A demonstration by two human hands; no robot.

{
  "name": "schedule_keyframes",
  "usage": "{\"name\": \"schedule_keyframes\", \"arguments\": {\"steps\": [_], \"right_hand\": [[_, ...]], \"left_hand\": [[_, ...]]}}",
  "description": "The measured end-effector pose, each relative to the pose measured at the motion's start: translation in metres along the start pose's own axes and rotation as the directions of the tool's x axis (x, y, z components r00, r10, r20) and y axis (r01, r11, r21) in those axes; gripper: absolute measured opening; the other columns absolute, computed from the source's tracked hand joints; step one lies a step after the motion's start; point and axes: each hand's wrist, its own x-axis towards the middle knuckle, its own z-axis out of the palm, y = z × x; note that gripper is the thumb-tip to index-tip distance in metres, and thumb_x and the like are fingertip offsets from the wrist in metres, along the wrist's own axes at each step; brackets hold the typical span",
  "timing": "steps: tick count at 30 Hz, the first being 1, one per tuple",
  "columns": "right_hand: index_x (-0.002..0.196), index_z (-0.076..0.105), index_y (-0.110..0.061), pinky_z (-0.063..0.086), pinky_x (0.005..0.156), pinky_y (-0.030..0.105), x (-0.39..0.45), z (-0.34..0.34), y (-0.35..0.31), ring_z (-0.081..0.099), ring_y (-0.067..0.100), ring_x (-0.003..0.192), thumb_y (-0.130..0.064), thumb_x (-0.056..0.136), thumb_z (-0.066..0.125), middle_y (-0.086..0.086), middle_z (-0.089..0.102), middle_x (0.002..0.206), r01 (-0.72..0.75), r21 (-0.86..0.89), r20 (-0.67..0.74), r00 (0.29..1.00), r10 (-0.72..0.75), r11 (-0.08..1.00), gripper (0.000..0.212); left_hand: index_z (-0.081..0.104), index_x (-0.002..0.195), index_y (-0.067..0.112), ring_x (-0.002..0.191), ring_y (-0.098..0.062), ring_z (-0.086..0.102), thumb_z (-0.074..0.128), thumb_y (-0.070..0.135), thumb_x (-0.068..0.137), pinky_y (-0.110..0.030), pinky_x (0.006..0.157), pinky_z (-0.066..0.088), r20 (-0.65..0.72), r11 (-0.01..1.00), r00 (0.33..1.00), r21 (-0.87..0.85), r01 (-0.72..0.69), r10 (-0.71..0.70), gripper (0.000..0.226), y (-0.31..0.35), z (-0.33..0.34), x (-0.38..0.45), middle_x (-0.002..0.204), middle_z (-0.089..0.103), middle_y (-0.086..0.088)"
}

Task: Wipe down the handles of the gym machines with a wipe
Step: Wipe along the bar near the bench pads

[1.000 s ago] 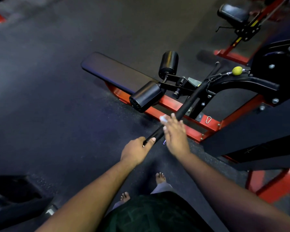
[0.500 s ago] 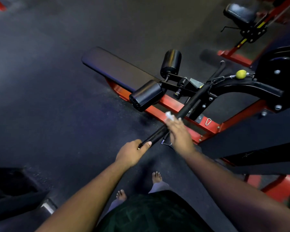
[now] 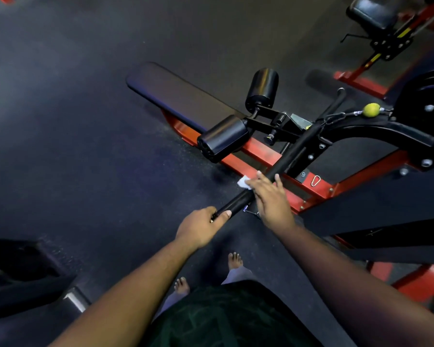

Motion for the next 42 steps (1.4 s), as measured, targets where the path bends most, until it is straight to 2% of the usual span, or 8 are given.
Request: {"name": "schedule_keyframes", "arguments": {"steps": [3, 7, 11, 18, 23, 33, 39, 42], "right_hand": [[0.136, 0.058, -0.026, 0.012, 0.123, 0.061, -0.024, 0.011, -0.026, 0.039, 0.015, 0.147, 0.010, 0.089, 0.059, -0.008, 0.062, 0.139, 0.048, 0.067, 0.030, 0.998, -0.050, 0.997, 0.059], [0.145, 0.047, -0.027, 0.018, 0.119, 0.067, -0.005, -0.011, 0.005, 0.033, 0.019, 0.150, 0.011, 0.075, 0.066, -0.008, 0.058, 0.144, 0.217, -0.176, 0.136, 0.971, -0.195, 0.960, 0.081], [0.132, 0.061, -0.026, 0.009, 0.122, 0.063, 0.014, -0.028, 0.021, 0.028, 0.025, 0.152, 0.005, 0.076, 0.069, -0.007, 0.058, 0.145, 0.143, -0.320, 0.100, 0.988, -0.117, 0.936, 0.064], [0.123, 0.064, -0.021, 0.014, 0.123, 0.060, -0.007, 0.000, -0.019, 0.027, 0.016, 0.152, 0.006, 0.083, 0.066, -0.006, 0.055, 0.148, 0.345, -0.153, 0.198, 0.929, -0.314, 0.926, 0.048], [0.120, 0.068, -0.018, 0.025, 0.117, 0.063, 0.028, -0.036, 0.027, 0.041, 0.035, 0.143, 0.005, 0.075, 0.071, 0.006, 0.057, 0.145, 0.132, -0.358, 0.054, 0.991, -0.121, 0.924, 0.050], [0.121, 0.069, -0.011, 0.031, 0.120, 0.050, 0.015, -0.015, -0.004, 0.050, 0.025, 0.138, 0.003, 0.085, 0.063, 0.007, 0.063, 0.138, 0.350, -0.081, 0.214, 0.920, -0.327, 0.933, 0.040], [0.117, 0.069, -0.016, 0.025, 0.121, 0.041, 0.049, -0.037, 0.060, 0.054, 0.028, 0.134, 0.011, 0.082, 0.059, 0.006, 0.068, 0.129, -0.119, -0.142, 0.040, 0.991, 0.126, 0.983, 0.045], [0.115, 0.072, -0.008, 0.023, 0.124, 0.035, 0.033, -0.018, 0.028, 0.054, 0.027, 0.134, 0.018, 0.079, 0.052, 0.010, 0.068, 0.130, -0.111, -0.013, -0.026, 0.994, 0.110, 0.994, 0.048]], "left_hand": [[0.058, 0.083, 0.022, 0.060, -0.016, 0.059, 0.041, 0.072, 0.097, -0.032, 0.053, 0.036, 0.015, 1.000, 1.000, 0.007, -0.010, 0.009, 0.055, 0.002, 0.001, 0.000, 0.070, 0.062, 0.002], [0.057, 0.083, 0.022, 0.061, -0.017, 0.060, 0.040, 0.074, 0.097, -0.032, 0.053, 0.037, 0.021, 1.000, 1.000, -0.004, -0.014, 0.015, 0.056, 0.001, 0.001, 0.000, 0.070, 0.063, 0.001], [0.055, 0.081, 0.023, 0.062, -0.017, 0.060, 0.040, 0.074, 0.096, -0.032, 0.054, 0.039, 0.015, 1.000, 1.000, -0.005, -0.015, 0.015, 0.056, 0.001, -0.003, 0.000, 0.070, 0.062, 0.002], [0.050, 0.075, 0.023, 0.063, -0.017, 0.058, 0.041, 0.074, 0.096, -0.034, 0.054, 0.035, -0.005, 1.000, 1.000, 0.008, -0.007, 0.007, 0.056, 0.000, -0.007, 0.001, 0.069, 0.060, 0.003], [0.055, 0.079, 0.022, 0.063, -0.018, 0.060, 0.042, 0.073, 0.096, -0.032, 0.054, 0.038, 0.003, 0.999, 1.000, -0.042, 0.012, -0.012, 0.055, 0.003, -0.011, 0.000, 0.069, 0.061, 0.003], [0.059, 0.081, 0.022, 0.062, -0.018, 0.061, 0.044, 0.076, 0.094, -0.031, 0.054, 0.039, -0.006, 0.999, 1.000, -0.030, 0.025, -0.025, 0.057, 0.001, -0.015, 0.004, 0.069, 0.063, 0.003], [0.055, 0.079, 0.023, 0.057, -0.014, 0.054, 0.042, 0.073, 0.096, -0.031, 0.052, 0.035, 0.025, 1.000, 1.000, -0.016, 0.011, -0.011, 0.055, 0.008, -0.008, -0.003, 0.066, 0.057, 0.003], [0.056, 0.080, 0.022, 0.059, -0.016, 0.057, 0.042, 0.075, 0.095, -0.031, 0.052, 0.036, 0.018, 1.000, 1.000, -0.021, 0.012, -0.011, 0.057, 0.007, -0.009, -0.002, 0.067, 0.059, 0.003]]}}
